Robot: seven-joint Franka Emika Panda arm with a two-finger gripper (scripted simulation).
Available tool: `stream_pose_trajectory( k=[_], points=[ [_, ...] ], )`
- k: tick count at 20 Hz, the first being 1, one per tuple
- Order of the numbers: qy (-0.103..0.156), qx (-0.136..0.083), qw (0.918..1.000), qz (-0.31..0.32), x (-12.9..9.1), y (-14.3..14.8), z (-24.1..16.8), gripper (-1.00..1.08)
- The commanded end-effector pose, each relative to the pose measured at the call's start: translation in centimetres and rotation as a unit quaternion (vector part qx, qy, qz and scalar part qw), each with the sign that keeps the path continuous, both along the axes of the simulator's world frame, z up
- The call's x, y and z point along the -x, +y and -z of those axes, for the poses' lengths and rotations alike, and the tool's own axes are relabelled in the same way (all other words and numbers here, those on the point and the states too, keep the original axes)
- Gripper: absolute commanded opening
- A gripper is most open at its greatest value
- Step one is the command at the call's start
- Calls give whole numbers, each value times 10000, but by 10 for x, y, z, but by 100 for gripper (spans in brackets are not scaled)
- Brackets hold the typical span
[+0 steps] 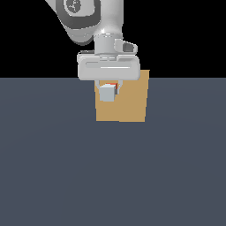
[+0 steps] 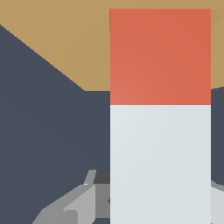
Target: Insert the peg into the horizontal hole in a box.
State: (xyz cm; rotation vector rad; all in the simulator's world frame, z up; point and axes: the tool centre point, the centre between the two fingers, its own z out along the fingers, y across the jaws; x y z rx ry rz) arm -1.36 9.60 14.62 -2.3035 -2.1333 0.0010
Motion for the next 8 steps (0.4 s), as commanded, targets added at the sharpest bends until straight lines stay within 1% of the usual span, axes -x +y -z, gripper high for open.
stream_pose_trajectory(
  k=[1,5,8],
  points=[
    [-24,-3,10000,7,-3,17,-2,-100],
    [-27,-3,10000,7,-5,33,-3,-100],
    [-27,-3,10000,7,-5,36,-3,-100]
  ],
)
